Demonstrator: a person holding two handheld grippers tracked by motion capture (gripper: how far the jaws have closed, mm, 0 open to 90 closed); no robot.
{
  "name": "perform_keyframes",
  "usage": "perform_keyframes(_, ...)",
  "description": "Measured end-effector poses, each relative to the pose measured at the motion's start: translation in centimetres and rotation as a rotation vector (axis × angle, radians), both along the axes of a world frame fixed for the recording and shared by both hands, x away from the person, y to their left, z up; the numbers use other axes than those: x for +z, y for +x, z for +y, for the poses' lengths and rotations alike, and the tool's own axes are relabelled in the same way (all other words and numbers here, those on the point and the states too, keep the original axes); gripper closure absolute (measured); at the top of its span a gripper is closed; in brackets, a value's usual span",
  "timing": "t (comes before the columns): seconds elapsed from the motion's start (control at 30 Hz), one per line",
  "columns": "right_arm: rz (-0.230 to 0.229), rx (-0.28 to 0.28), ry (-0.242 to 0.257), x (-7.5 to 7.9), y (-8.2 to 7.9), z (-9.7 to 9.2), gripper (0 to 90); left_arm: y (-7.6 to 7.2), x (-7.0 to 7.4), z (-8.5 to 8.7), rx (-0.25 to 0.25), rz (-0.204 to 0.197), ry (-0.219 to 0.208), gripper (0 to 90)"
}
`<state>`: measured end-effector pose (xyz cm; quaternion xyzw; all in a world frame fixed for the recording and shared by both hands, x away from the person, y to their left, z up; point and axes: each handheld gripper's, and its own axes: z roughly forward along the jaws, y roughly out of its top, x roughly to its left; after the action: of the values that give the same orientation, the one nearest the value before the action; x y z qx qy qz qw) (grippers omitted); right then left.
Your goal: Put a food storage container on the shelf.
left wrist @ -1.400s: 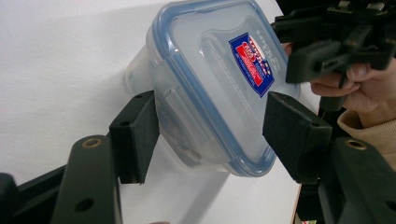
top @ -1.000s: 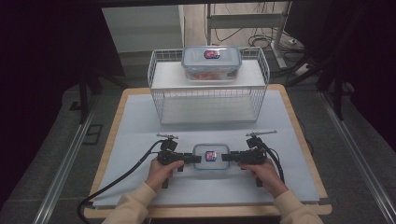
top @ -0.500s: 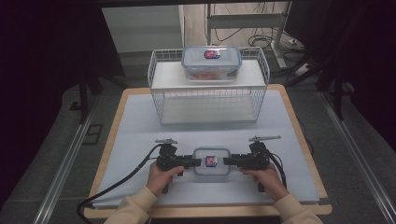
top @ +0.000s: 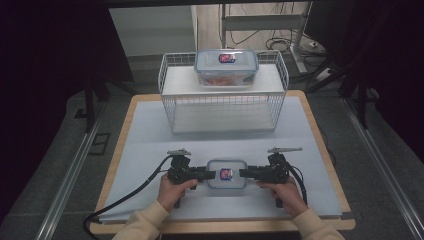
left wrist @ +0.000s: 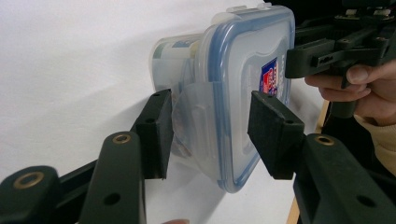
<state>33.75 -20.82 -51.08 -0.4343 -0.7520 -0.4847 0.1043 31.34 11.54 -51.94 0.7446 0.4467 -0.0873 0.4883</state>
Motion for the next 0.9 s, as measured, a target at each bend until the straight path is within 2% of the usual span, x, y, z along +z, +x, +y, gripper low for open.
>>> perform_keyframes(0.27, 0.001, -0.006, 0.007, 0.1, 0.0, 0.1, 53.3, 0.1, 0.4, 0.1, 0.002, -0.012, 0.005, 51.7)
perform_keyframes(0.43, -0.022, -0.009, 0.013, 0.8, 0.0, 0.2, 53.3, 0.2, 1.2, 0.2, 0.003, -0.036, -0.003, 51.8)
perform_keyframes(0.63, -0.044, -0.009, 0.015, 1.4, 0.1, 0.2, 53.4, 0.5, 1.9, 0.3, -0.002, -0.046, 0.005, 51.8)
perform_keyframes(0.8, -0.082, -0.011, 0.018, 2.8, 0.5, 0.2, 53.5, 1.0, 3.6, 0.3, 0.002, -0.071, -0.003, 51.8)
perform_keyframes(0.9, -0.106, -0.01, 0.026, 4.1, 0.9, 0.4, 53.5, 1.4, 5.0, 0.5, 0.002, -0.101, 0.006, 51.9)
